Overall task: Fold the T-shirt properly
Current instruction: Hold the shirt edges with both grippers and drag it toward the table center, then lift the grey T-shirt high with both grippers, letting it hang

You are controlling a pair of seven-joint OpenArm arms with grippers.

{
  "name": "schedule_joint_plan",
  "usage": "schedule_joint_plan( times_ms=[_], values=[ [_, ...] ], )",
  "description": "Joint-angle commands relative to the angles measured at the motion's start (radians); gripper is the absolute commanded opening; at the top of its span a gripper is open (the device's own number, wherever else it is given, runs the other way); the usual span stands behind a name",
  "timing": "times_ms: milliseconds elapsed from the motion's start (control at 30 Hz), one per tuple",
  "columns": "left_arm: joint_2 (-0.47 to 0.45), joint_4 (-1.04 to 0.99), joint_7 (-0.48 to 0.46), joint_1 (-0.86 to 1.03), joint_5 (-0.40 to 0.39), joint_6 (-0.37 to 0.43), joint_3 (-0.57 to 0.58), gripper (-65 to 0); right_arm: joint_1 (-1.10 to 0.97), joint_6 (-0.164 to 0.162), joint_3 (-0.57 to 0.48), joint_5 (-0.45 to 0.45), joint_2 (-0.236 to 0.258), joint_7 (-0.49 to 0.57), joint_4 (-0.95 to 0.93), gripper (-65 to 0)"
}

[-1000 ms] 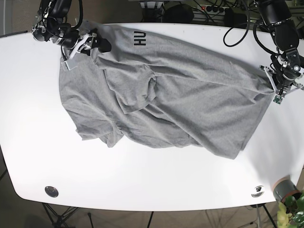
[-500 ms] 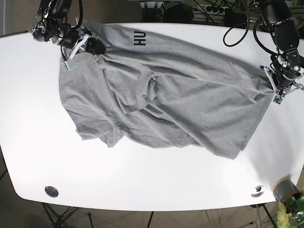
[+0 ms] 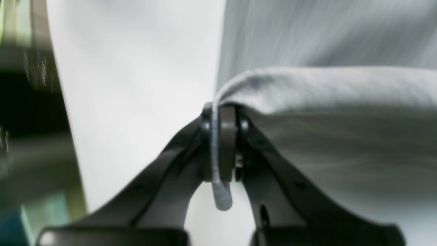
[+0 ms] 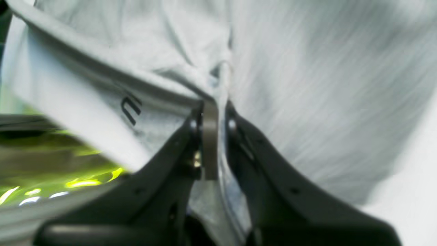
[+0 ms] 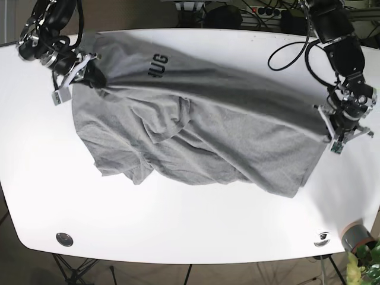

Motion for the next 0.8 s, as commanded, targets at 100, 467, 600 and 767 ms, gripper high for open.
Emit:
schedule_joint_plan(
  times_ms=[100,467,600,767],
  values=[
    [0.041,0.03,-0.015,-0.154,-0.008,0.007,0.095,-65.0,0.196,0.006,0.005,-0.192,0.013,0.018,0.017,-62.8],
    [0.124,-0.024,-0.017,-0.349,-0.006,0.007,0.141,-65.0,0.507,0.006,0.003,-0.623,-0.021,0.02,0.006,-62.8],
    [0.125,-0.087,-0.021,-0.426,-0.011,0.007,0.141,-65.0,0.613,0.006,-0.047,-0.749,-0.027,0.069,-0.059,-62.8],
    [0.125,-0.19,-0.023,-0.512,-0.009,0.007,0.141,-65.0,0.714,0.006,-0.138,-0.885,-0.019,0.133,-0.106,-62.8]
  ],
)
